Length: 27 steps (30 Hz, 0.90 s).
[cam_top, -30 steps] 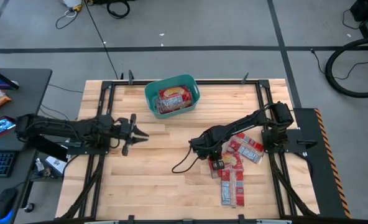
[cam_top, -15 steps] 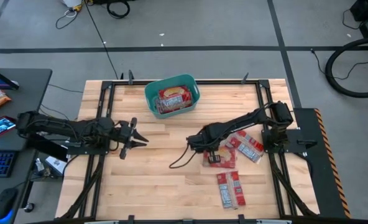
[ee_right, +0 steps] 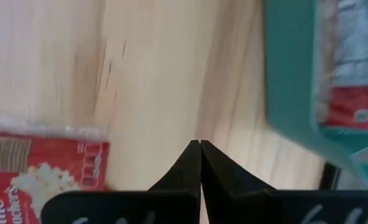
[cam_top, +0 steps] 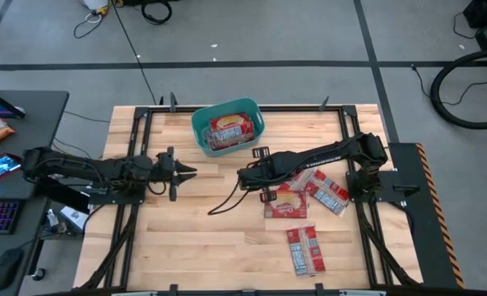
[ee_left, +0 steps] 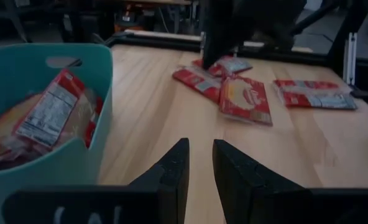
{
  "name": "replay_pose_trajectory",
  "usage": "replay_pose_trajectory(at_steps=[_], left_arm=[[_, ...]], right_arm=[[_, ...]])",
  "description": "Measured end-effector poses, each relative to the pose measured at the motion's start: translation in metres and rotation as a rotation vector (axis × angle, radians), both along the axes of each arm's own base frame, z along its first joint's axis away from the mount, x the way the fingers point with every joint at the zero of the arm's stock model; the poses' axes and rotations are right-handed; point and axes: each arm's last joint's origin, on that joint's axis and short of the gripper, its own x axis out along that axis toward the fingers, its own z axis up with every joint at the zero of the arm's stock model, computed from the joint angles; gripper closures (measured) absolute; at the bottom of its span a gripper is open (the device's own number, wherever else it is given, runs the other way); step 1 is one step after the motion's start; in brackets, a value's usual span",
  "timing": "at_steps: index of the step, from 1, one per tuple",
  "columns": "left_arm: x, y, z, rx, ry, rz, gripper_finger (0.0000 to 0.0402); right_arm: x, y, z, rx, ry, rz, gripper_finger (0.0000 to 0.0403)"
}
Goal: Sort popcorn bags into baskets
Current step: Put the red popcorn bag into the green bin
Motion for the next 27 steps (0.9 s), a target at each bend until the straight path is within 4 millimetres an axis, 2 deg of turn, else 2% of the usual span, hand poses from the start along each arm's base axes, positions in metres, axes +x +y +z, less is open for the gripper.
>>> replay_pose_trajectory(at_steps=[6, 16, 21, 27], left_arm=[[0.0, 0.0, -0.001, 0.001, 0.016, 0.001, 0.0326], [-0.001, 0.0, -0.003, -0.005, 0.03, 0.003, 0.0326], [-0.001, 0.0, -0.003, -0.006, 0.028, 0.003, 0.0326], [-0.001, 0.0, -0.003, -0.022, 0.025, 0.007, 0.0326]], right_arm=[[0.003, -0.002, 0.005, 0.21, -0.02, -0.036, 0.0384], [-0.014, 0.01, -0.026, 0.356, 0.099, -0.169, 0.0286], [-0.016, -0.004, -0.043, 0.461, 0.111, -0.216, 0.024], [-0.014, -0.027, -0.053, 0.583, 0.077, -0.248, 0.0207]])
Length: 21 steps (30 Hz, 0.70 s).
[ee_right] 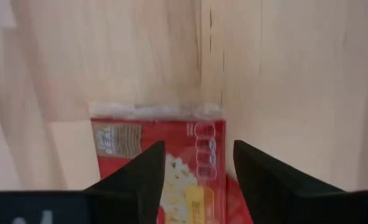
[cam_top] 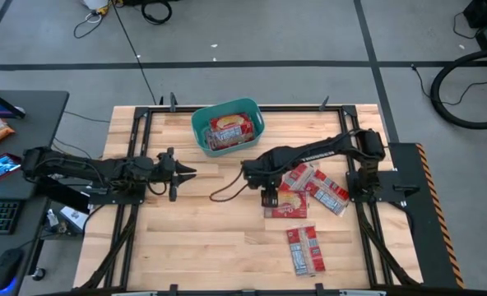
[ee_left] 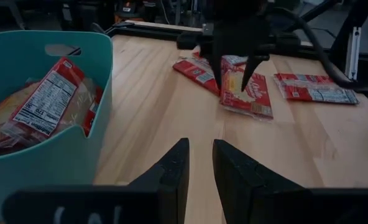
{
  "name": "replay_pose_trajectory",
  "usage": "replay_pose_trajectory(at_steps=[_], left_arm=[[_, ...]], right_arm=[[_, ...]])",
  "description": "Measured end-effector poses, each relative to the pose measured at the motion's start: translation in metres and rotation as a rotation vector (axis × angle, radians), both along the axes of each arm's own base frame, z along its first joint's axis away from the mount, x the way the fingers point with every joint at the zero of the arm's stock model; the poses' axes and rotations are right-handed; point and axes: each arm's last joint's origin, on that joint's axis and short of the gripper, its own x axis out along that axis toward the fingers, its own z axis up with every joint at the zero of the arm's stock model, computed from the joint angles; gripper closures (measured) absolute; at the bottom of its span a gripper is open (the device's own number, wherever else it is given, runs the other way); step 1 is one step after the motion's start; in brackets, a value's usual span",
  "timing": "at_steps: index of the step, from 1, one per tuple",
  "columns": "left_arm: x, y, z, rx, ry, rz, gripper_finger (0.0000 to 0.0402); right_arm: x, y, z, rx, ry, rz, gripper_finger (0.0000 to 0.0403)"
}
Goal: Sort popcorn bags into baskets
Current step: Put the red popcorn bag into the green bin
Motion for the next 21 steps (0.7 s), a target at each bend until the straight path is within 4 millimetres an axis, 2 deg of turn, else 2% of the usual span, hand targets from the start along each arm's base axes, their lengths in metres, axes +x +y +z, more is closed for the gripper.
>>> replay_pose_trajectory(at_steps=[9, 15, 21], left_arm=[[0.0, 0.0, 0.0, 0.008, 0.005, -0.002, 0.0326], [0.0, 0.0, -0.001, 0.011, 0.011, -0.003, 0.0326], [0.0, 0.0, -0.001, 0.011, 0.011, -0.003, 0.0326]], right_arm=[[-0.009, -0.021, -0.023, 0.124, 0.002, -0.017, 0.0184], [-0.015, -0.019, -0.034, 0.157, 0.007, -0.007, 0.019], [-0.019, -0.01, -0.041, 0.128, 0.026, 0.036, 0.0223]])
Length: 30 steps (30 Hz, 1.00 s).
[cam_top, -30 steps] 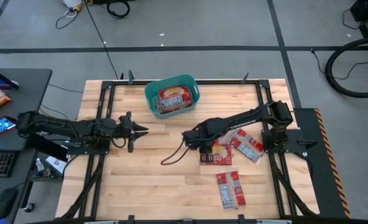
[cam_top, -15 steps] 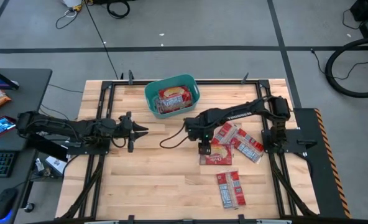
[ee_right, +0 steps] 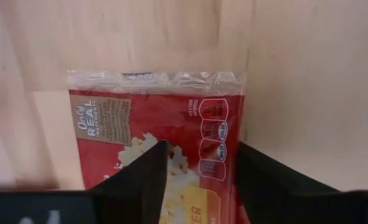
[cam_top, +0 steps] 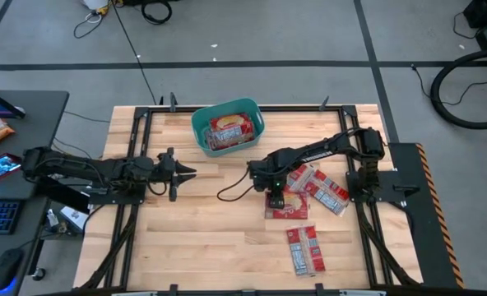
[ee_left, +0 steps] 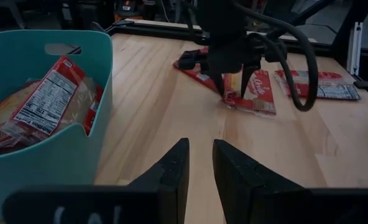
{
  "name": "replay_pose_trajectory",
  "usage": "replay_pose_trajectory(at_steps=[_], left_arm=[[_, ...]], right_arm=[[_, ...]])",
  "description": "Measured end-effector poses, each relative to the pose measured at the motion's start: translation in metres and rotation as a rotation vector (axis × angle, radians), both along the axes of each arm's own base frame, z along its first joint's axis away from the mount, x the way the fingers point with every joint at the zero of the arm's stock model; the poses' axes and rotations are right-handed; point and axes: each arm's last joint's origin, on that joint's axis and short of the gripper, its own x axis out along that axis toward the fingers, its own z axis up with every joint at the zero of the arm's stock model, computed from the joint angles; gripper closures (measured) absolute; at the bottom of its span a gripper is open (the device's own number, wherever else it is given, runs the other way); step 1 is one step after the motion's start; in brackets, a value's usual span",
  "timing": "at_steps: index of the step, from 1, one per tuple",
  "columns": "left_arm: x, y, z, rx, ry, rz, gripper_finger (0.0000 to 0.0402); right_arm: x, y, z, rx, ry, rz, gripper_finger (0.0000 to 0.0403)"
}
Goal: Sort popcorn bags into baskets
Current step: Put the red popcorn bag into the green bin
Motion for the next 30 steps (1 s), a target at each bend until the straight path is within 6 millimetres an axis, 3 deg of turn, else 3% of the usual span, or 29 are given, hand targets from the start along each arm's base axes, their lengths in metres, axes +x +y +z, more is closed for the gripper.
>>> replay_pose_trajectory(at_steps=[6, 13, 21, 30], left_arm=[[0.0, 0.0, 0.0, 0.0, 0.001, 0.0, 0.0326], [0.0, 0.0, -0.001, 0.001, 0.007, 0.0, 0.0326], [0.0, 0.0, -0.001, 0.0, 0.009, 0.0, 0.0326], [0.0, 0.0, -0.001, 0.0, 0.012, 0.0, 0.0326]], right_arm=[[-0.001, 0.003, -0.001, -0.001, -0.001, 0.017, 0.0285], [-0.001, 0.003, -0.001, -0.016, -0.006, 0.04, 0.0388], [0.0, 0.002, 0.003, -0.04, 0.013, 0.047, 0.0398], [0.018, -0.004, 0.048, -0.265, -0.01, 0.086, 0.04]])
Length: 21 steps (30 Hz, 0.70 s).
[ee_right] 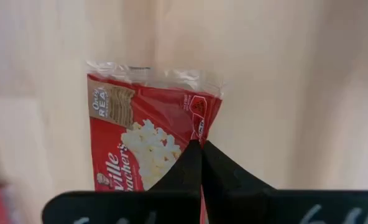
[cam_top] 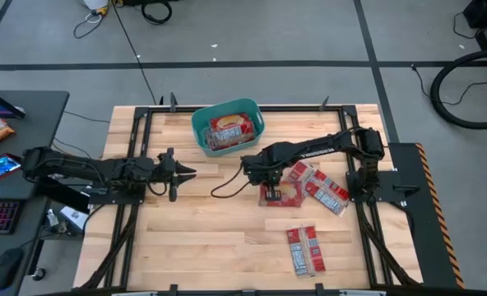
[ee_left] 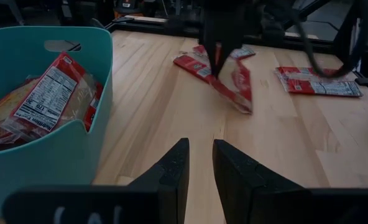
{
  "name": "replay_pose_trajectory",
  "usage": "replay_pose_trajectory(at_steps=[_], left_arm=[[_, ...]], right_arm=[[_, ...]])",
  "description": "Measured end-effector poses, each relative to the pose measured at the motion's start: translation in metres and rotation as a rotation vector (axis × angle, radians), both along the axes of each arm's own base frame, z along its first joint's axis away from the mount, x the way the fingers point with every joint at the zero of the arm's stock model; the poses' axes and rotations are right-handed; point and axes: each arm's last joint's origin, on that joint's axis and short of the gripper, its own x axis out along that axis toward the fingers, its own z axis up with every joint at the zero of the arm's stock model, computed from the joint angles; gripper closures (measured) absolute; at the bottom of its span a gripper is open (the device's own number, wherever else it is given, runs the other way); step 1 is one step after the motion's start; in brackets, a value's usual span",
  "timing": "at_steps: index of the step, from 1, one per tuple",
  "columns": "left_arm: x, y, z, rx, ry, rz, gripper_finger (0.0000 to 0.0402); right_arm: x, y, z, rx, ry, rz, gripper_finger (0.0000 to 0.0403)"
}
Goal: Sort popcorn bags into baskets
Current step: Put the red popcorn bag into the green bin
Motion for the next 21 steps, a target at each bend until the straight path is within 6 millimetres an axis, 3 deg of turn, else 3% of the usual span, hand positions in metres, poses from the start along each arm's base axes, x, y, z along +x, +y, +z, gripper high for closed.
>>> replay_pose_trajectory(at_steps=[13, 21], left_arm=[[0.0, 0.0, 0.0, 0.0, 0.0, 0.0, 0.0326], [0.0, 0.0, 0.0, 0.0, 0.001, 0.0, 0.0326]], right_arm=[[0.035, -0.013, 0.079, -0.352, -0.275, 0.104, 0.0401], [0.055, -0.032, 0.101, -0.489, -0.486, 0.165, 0.04]])
